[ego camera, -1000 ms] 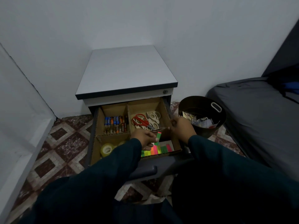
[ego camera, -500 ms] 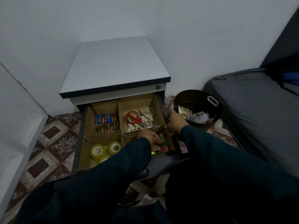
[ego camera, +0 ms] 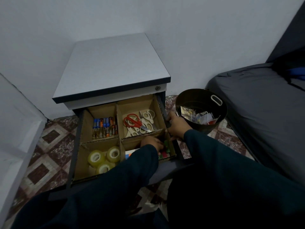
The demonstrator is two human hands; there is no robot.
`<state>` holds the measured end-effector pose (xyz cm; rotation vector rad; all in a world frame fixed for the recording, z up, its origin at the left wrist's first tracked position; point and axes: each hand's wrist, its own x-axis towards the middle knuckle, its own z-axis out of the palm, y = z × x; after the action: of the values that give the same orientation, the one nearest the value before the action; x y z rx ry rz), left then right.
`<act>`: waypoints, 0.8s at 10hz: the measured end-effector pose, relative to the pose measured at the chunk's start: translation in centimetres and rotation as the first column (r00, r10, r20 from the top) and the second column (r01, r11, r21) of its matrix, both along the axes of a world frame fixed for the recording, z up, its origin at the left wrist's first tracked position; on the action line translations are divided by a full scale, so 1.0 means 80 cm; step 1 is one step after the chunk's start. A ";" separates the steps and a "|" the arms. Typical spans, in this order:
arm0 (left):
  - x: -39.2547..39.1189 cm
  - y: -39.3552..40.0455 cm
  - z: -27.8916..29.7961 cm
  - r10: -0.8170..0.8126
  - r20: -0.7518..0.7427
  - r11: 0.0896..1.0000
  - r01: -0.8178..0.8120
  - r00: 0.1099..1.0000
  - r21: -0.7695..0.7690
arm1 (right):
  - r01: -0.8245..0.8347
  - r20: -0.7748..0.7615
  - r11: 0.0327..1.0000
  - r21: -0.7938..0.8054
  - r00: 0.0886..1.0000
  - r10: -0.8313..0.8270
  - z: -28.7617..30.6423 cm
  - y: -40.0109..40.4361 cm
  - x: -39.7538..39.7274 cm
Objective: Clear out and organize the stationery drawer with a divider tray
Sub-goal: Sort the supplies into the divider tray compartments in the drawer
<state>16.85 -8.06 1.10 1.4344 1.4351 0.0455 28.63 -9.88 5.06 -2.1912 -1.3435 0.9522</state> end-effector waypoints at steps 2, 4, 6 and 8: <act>0.000 -0.003 -0.010 -0.038 -0.060 0.995 0.043 0.997 0.085 | -0.008 0.010 1.000 0.010 1.000 0.008 -0.004 0.002 -0.002; -0.001 -0.012 -0.007 -0.057 -0.138 0.979 0.082 0.989 0.184 | -0.008 -0.007 1.000 0.013 1.000 0.008 -0.002 0.000 -0.002; 0.002 -0.009 -0.007 -0.127 -0.264 0.963 0.182 0.956 0.197 | 0.011 -0.049 1.000 0.029 0.999 -0.009 0.002 -0.005 -0.004; 0.005 -0.005 -0.005 -0.166 -0.346 0.956 0.236 0.923 0.172 | 0.019 -0.077 1.000 0.024 0.997 -0.017 0.005 -0.007 -0.004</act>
<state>17.22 -8.50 0.70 1.8264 1.5761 -0.1868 28.32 -10.46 5.45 -2.1226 -1.2913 0.9972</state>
